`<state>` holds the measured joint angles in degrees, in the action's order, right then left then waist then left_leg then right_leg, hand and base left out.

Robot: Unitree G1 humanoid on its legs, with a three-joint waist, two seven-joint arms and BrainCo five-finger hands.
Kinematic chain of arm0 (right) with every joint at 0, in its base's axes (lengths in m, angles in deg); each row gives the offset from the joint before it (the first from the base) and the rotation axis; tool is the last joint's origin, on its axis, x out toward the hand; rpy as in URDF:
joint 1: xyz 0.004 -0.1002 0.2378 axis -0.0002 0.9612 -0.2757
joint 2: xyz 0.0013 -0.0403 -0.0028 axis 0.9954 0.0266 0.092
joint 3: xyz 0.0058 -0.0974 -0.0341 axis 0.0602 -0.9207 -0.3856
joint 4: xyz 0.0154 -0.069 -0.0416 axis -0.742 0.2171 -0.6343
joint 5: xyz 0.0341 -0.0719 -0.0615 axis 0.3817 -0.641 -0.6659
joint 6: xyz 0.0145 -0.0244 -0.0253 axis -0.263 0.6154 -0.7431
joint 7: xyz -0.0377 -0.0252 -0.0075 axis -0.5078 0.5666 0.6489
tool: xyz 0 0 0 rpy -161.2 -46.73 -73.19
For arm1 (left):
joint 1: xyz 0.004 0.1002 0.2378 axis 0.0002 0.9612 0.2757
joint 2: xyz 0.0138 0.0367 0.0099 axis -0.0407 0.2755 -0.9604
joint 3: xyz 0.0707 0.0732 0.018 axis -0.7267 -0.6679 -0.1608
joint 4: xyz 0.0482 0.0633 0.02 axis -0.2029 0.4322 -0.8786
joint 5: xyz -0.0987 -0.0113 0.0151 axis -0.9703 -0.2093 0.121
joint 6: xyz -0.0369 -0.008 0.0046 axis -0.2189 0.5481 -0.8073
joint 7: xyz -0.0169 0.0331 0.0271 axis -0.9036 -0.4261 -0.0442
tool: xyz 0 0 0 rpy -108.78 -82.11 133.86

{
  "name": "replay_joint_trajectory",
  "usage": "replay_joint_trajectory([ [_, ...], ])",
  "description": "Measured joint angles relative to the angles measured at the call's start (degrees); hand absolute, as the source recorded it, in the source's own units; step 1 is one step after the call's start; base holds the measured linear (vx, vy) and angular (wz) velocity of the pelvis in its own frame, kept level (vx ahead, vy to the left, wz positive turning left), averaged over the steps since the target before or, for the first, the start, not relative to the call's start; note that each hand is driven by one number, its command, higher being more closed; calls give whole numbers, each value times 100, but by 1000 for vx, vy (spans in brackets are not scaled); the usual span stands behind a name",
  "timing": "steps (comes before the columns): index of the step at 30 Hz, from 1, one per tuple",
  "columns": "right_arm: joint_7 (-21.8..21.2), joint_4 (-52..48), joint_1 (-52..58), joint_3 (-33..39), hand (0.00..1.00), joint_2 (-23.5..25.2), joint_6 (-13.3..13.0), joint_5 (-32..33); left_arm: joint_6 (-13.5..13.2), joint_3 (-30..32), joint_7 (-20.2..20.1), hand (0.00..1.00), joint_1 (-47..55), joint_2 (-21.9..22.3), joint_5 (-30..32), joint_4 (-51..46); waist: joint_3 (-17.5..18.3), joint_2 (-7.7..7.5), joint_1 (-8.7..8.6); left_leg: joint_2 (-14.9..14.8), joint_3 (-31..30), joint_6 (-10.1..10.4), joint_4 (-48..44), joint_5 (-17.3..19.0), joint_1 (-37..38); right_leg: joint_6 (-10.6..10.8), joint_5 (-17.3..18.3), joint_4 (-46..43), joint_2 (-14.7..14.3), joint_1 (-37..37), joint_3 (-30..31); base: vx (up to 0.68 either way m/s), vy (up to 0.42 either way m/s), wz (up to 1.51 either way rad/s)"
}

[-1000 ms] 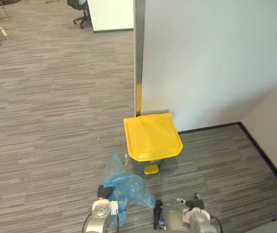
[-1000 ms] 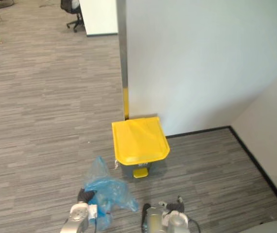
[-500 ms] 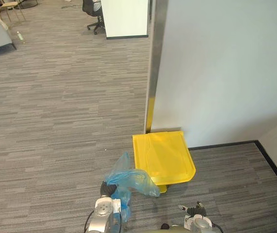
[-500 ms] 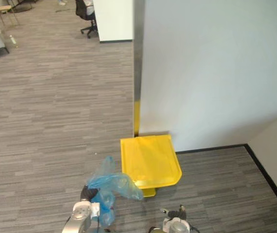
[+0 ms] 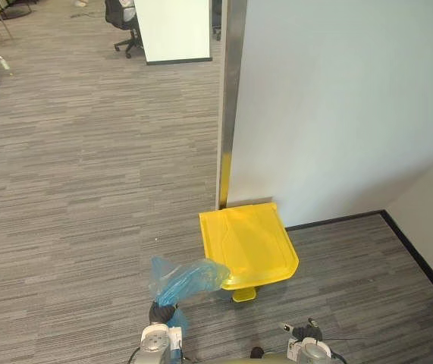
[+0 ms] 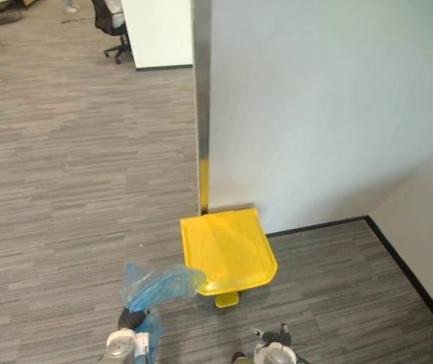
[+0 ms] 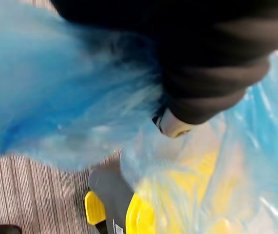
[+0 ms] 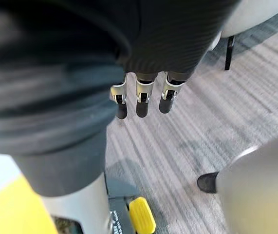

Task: Gather rubbish on tea table into small bin, then transfer packed bag to large trash can.

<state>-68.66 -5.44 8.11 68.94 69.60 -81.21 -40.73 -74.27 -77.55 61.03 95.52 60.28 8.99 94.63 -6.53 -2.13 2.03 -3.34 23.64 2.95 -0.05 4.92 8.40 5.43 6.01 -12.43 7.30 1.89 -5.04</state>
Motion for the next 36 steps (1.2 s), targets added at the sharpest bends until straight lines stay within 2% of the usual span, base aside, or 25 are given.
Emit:
replay_joint_trajectory([
  [1,-2,-7,23,49,0,-38,0,5,3,-37,-8,100,-50,34,1,-9,-79,19,-21,-24,-165,1,-62,186,-16,42,17,-596,76,176,-6,-61,35,25],
  [3,8,-51,24,288,0,-74,-35,119,3,-19,-6,100,-62,59,3,-60,-233,84,-50,-100,-393,-122,-368,377,78,253,-114,-2176,138,941,-55,-61,50,27],
  [4,20,-42,-32,293,0,-61,-49,177,11,17,6,100,-62,20,7,-78,-285,45,-54,-238,-435,-182,-756,643,79,80,36,-2214,120,1181,-106,-12,47,15],
  [5,31,-25,-39,288,0,-54,-48,177,11,34,17,100,-64,-21,7,-112,-301,6,-39,-260,-441,-193,-878,734,81,69,33,-2129,108,1303,-126,27,30,3],
  [8,118,-43,-171,307,0,-7,-58,224,8,39,36,100,-107,-188,11,-230,-371,-115,-6,-378,-423,-170,-1511,1118,-48,65,-258,-1084,-62,1830,-101,119,-30,2],
  [9,153,-41,-213,377,0,-12,-58,233,6,52,60,100,-111,-191,9,-316,-425,-151,-3,-400,-425,-74,-1833,1364,-49,22,-327,-882,-118,1946,-107,245,-112,14],
  [10,171,-40,-208,396,0,-14,-55,233,6,51,73,100,-110,-189,9,-334,-429,-159,-4,-400,-452,-38,-1934,1453,-49,3,-327,-855,-123,1949,-109,284,-162,26],
  [11,196,-22,-186,446,0,-25,-48,254,1,49,129,100,-121,-176,5,-358,-434,-171,-17,-397,-570,55,-2152,1650,-53,-35,-259,-808,-135,1826,-120,346,-201,33],
  [12,213,5,-160,507,0,-32,-30,268,-23,50,159,100,-164,-164,3,-364,-440,-183,-4,-397,-675,183,-2354,1850,-53,61,-24,-593,-133,1588,-84,363,-191,19],
  [13,216,7,-193,528,0,-81,-30,314,-30,42,180,100,-212,-106,-2,-371,-492,-47,30,-537,-727,204,-2483,1972,-67,169,-29,-705,-235,1610,-114,331,-147,15],
  [14,211,-17,-266,532,0,-99,-42,397,-56,23,182,100,-273,-49,-3,-380,-552,119,7,-644,-833,187,-2510,2051,-133,162,9,-747,-320,1621,-240,264,-86,22],
  [15,213,-37,-312,620,0,-131,-39,397,-63,23,180,100,-369,4,-1,-381,-621,204,-25,-665,-1013,170,-2428,2060,-122,44,118,-857,-371,1630,-348,246,-77,36],
  [17,213,-30,-307,682,0,-121,-4,398,-103,17,178,100,-382,57,0,-405,-619,219,13,-701,-1201,165,-2313,2037,11,-21,278,-1063,-452,1624,-388,239,-68,17],
  [18,214,-39,-282,700,0,-83,-6,399,-137,30,156,100,-389,56,2,-407,-608,215,35,-740,-1390,171,-2316,2022,98,-66,515,-1297,-480,1610,-454,250,-74,6],
  [20,239,-55,-281,722,0,-63,11,404,-77,31,166,100,-413,64,15,-440,-594,241,37,-778,-1420,172,-2310,2010,127,-121,578,-1322,-481,1572,-541,164,-34,6],
  [24,226,-90,-376,503,0,-66,18,392,-37,23,142,100,-489,15,86,-516,-594,239,88,-829,-1377,214,-2509,1973,-72,-194,510,-1286,-441,1616,-580,45,25,3],
  [29,212,-345,-516,-6,0,2,15,398,-49,13,122,100,-465,10,81,-771,-567,210,118,-715,-1416,210,-2610,1973,-500,-186,338,-1126,-305,1863,-592,-45,61,12],
  [36,223,-1490,-947,-928,0,92,-33,400,-52,-161,122,100,-230,-27,23,-1246,-510,266,166,-689,-1492,175,-2513,1972,-880,-234,144,-977,-215,2124,-711,-52,-11,14],
])
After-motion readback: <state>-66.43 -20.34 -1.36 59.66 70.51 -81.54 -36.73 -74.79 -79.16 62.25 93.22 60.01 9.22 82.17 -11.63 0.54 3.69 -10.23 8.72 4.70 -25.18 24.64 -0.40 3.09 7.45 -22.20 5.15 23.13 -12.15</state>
